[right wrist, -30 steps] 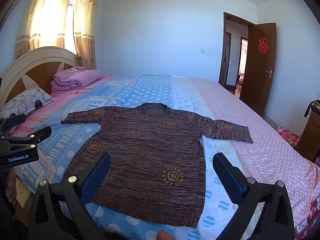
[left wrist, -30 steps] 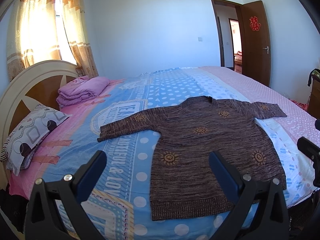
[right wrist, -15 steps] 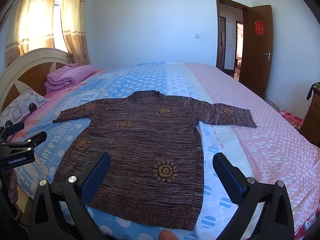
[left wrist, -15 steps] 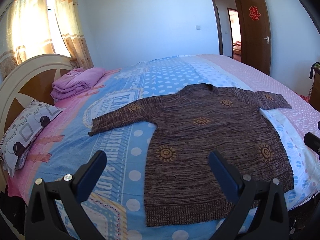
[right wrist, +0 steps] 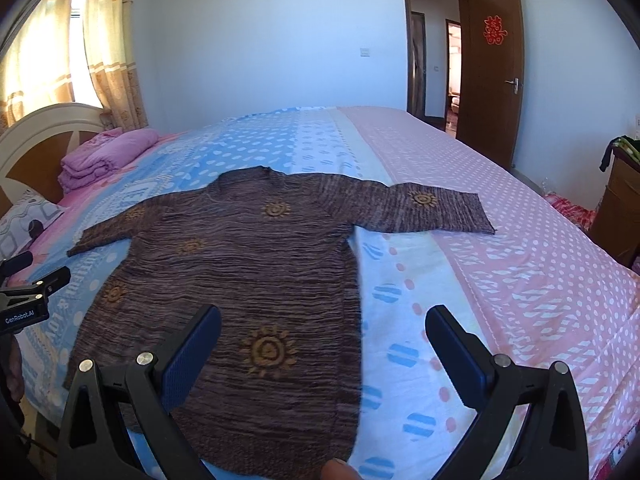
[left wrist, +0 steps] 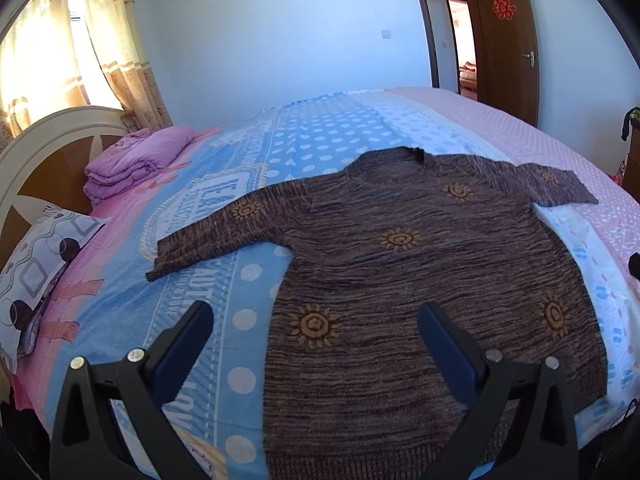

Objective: Fold small clothes
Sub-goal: 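Grasp the sweater sleeve nearest the right tool with the right tool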

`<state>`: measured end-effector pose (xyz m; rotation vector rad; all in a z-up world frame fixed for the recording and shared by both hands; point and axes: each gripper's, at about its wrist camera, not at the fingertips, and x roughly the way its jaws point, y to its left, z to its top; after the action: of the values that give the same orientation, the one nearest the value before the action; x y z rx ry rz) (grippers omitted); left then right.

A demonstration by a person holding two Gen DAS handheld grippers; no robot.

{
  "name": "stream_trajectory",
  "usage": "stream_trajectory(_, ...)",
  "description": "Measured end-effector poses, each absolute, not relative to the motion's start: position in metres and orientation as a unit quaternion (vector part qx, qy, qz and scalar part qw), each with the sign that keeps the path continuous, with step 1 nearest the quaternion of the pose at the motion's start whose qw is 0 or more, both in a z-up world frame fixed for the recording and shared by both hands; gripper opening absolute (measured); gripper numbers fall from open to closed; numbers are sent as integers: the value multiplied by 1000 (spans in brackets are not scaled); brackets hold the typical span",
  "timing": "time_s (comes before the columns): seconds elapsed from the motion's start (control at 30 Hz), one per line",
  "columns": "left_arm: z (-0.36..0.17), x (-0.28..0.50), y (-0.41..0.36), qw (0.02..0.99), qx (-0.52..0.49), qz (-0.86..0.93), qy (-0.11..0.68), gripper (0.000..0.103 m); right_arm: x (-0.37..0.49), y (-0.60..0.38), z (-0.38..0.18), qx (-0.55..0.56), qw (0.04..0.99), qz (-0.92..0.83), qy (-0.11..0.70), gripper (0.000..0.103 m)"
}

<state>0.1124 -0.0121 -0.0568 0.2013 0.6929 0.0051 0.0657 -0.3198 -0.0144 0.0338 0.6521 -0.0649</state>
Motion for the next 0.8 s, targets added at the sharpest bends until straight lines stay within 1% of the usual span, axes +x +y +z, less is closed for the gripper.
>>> stream_trajectory(0.23,-80,161,-15,925,90,14,368,103,112,-380,-34,30,930,-75,359,102)
stream_trajectory(0.7,-102,240,-16,924,109,69,360,103,209,-505,-58,88,891,-164,414,101)
stream_trajectory(0.8,-106,252,-7,923,111,87,358,103,230,-529,-61,95,886,-178,417,97)
